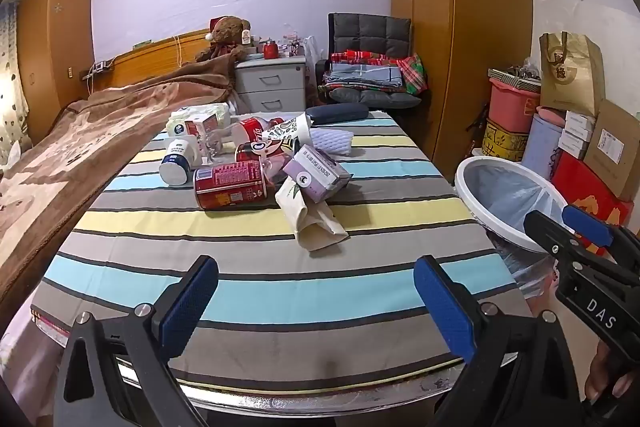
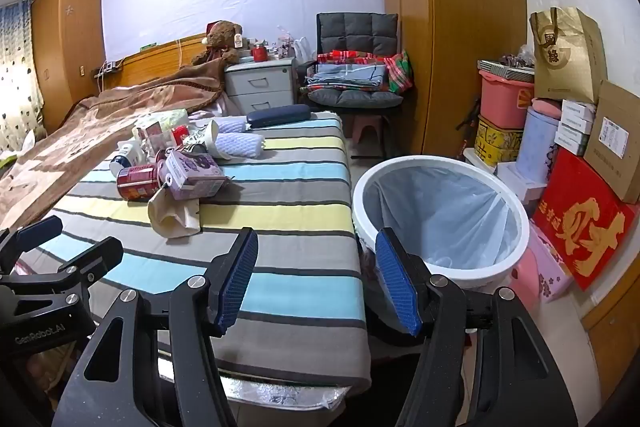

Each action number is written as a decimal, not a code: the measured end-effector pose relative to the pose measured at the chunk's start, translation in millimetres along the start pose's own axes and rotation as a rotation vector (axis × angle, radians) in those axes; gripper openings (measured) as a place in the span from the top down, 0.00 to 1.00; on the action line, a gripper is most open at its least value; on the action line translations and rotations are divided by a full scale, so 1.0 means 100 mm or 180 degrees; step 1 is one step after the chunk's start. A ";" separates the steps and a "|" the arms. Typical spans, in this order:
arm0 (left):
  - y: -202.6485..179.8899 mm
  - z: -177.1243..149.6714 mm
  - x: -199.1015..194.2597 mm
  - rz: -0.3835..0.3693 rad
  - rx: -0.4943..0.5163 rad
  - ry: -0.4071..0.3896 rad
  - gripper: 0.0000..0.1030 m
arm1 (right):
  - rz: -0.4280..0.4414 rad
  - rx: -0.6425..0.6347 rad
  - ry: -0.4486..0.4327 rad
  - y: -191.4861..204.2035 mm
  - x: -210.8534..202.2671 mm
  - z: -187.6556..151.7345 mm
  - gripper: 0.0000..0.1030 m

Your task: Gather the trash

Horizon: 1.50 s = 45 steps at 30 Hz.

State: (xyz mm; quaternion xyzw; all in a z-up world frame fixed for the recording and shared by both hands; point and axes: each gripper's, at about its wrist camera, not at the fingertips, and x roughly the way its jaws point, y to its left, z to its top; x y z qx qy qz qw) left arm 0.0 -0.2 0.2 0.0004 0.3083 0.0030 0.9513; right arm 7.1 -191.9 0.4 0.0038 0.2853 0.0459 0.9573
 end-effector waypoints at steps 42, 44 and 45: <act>0.00 0.02 -0.02 -0.0004 -0.0013 -0.0013 0.03 | -0.0011 -0.0033 -0.0063 0.00 -0.04 0.05 0.39; 0.00 0.02 -0.03 -0.0001 -0.0011 -0.0013 0.03 | -0.0009 -0.0034 -0.0067 0.00 -0.04 0.05 0.39; 0.00 0.01 -0.02 -0.0004 -0.0012 -0.0014 0.03 | -0.0011 -0.0036 -0.0065 0.00 -0.04 0.05 0.39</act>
